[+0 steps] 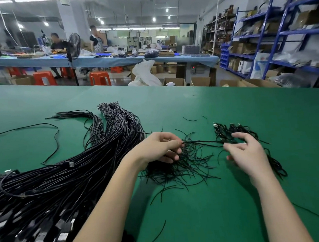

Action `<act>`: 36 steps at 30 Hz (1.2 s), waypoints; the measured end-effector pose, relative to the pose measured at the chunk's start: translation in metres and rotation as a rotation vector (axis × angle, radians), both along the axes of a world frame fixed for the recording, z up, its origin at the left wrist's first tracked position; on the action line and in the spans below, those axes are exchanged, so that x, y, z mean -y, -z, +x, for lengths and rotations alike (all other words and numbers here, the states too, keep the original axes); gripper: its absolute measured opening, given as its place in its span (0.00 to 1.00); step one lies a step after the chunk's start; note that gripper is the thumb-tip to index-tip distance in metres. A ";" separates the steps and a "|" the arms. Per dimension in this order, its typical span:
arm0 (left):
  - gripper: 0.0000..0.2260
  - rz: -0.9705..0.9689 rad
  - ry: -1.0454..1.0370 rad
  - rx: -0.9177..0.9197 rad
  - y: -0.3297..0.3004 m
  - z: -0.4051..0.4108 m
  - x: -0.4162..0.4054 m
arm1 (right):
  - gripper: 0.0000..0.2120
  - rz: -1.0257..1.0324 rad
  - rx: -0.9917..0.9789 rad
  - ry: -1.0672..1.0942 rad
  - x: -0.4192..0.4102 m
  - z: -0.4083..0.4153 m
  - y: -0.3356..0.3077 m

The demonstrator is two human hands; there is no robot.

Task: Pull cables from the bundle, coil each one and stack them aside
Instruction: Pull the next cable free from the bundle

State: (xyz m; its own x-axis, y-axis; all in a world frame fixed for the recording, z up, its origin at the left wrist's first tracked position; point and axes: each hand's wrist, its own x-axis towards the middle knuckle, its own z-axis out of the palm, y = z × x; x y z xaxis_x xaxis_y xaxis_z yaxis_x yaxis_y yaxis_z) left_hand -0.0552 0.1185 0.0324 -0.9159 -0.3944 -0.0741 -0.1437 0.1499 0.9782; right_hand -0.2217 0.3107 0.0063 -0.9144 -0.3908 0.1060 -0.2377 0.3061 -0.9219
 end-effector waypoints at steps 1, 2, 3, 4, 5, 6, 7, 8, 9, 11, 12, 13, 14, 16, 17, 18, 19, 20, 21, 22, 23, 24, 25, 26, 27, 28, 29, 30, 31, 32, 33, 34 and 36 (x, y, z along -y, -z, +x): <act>0.07 -0.010 -0.004 0.009 0.001 -0.002 -0.001 | 0.15 0.076 -0.108 -0.066 0.001 0.003 -0.002; 0.07 -0.010 -0.006 0.012 0.002 -0.003 -0.002 | 0.13 0.137 -0.192 -0.137 0.002 0.006 -0.005; 0.07 -0.003 -0.013 0.007 0.003 -0.004 -0.002 | 0.11 0.188 -0.252 -0.194 0.003 0.010 -0.008; 0.06 0.002 -0.030 0.001 0.004 -0.005 -0.002 | 0.07 0.236 -0.287 -0.234 0.005 0.012 -0.012; 0.05 0.003 -0.059 -0.006 0.005 -0.005 -0.001 | 0.04 0.282 -0.294 -0.264 0.006 0.014 -0.015; 0.05 0.003 -0.099 -0.014 0.006 -0.006 0.000 | 0.04 0.330 -0.277 -0.296 0.006 0.014 -0.017; 0.06 0.006 -0.143 -0.025 0.007 -0.006 0.002 | 0.06 0.372 -0.252 -0.331 0.005 0.014 -0.019; 0.06 0.022 -0.181 -0.039 0.007 -0.006 0.004 | 0.08 0.406 -0.226 -0.362 0.003 0.013 -0.021; 0.07 0.064 -0.210 -0.064 0.007 -0.006 0.006 | 0.10 0.428 -0.208 -0.384 0.000 0.012 -0.023; 0.08 0.244 -0.235 -0.150 0.007 -0.007 0.007 | 0.11 0.440 -0.189 -0.418 -0.004 0.012 -0.028; 0.09 0.340 -0.240 -0.188 0.006 -0.008 0.007 | 0.11 0.431 -0.192 -0.441 -0.004 0.013 -0.030; 0.11 0.409 -0.242 -0.204 0.005 -0.009 0.006 | 0.11 0.414 -0.196 -0.478 -0.003 0.015 -0.031; 0.14 0.459 -0.239 -0.198 0.005 -0.011 0.004 | 0.10 0.390 -0.197 -0.521 -0.001 0.017 -0.031; 0.16 0.556 -0.219 -0.158 0.005 -0.015 -0.004 | 0.09 0.326 -0.187 -0.600 0.006 0.024 -0.028; 0.14 0.589 -0.204 -0.145 0.005 -0.018 -0.009 | 0.09 0.291 -0.182 -0.639 0.011 0.028 -0.027; 0.13 0.593 -0.195 -0.136 0.005 -0.021 -0.014 | 0.10 0.257 -0.168 -0.669 0.016 0.033 -0.025; 0.14 0.583 -0.198 -0.141 0.005 -0.023 -0.018 | 0.10 0.222 -0.144 -0.691 0.022 0.038 -0.021; 0.15 0.582 -0.205 -0.161 0.004 -0.026 -0.023 | 0.10 0.187 -0.121 -0.700 0.028 0.042 -0.018; 0.17 0.599 -0.211 -0.187 0.003 -0.027 -0.026 | 0.09 0.144 -0.097 -0.704 0.034 0.047 -0.015; 0.18 0.626 -0.210 -0.208 0.001 -0.028 -0.028 | 0.10 0.096 -0.077 -0.709 0.039 0.051 -0.013; 0.19 0.636 -0.209 -0.230 0.000 -0.029 -0.029 | 0.11 0.060 -0.070 -0.720 0.044 0.055 -0.011; 0.19 0.637 -0.212 -0.254 0.000 -0.029 -0.028 | 0.13 0.047 -0.072 -0.741 0.048 0.057 -0.009; 0.19 0.627 -0.217 -0.279 0.000 -0.028 -0.027 | 0.14 0.045 -0.067 -0.765 0.049 0.057 -0.009; 0.20 0.623 -0.217 -0.312 -0.001 -0.027 -0.025 | 0.12 0.036 -0.040 -0.795 0.047 0.056 -0.008; 0.21 0.620 -0.213 -0.349 -0.001 -0.026 -0.023 | 0.11 0.024 -0.001 -0.829 0.044 0.053 -0.008; 0.22 0.621 -0.207 -0.390 -0.002 -0.024 -0.020 | 0.10 0.024 0.024 -0.858 0.040 0.049 -0.007; 0.23 0.625 -0.197 -0.429 -0.003 -0.022 -0.018 | 0.10 0.036 0.029 -0.878 0.036 0.044 -0.004; 0.24 0.633 -0.180 -0.460 -0.004 -0.021 -0.017 | 0.10 0.044 0.027 -0.889 0.033 0.041 -0.002; 0.26 0.640 -0.156 -0.477 -0.005 -0.020 -0.016 | 0.11 0.036 0.029 -0.898 0.031 0.039 -0.001; 0.28 0.639 -0.126 -0.481 -0.006 -0.021 -0.017 | 0.11 0.026 0.029 -0.907 0.031 0.039 -0.001; 0.29 0.634 -0.096 -0.477 -0.005 -0.021 -0.020 | 0.13 0.030 0.017 -0.912 0.032 0.040 -0.002; 0.30 0.633 -0.069 -0.474 -0.005 -0.023 -0.022 | 0.16 0.051 -0.004 -0.918 0.035 0.041 -0.003; 0.31 0.651 -0.029 -0.478 -0.006 -0.023 -0.026 | 0.22 0.108 -0.023 -0.938 0.039 0.045 -0.004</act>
State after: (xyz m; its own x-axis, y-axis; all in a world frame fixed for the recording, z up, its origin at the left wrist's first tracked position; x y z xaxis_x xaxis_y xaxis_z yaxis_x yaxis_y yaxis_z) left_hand -0.0783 0.1441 0.0387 -0.8966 -0.4315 0.0999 0.3172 -0.4680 0.8248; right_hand -0.1770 0.2720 0.0101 -0.2194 -0.9748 0.0408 -0.4484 0.0636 -0.8916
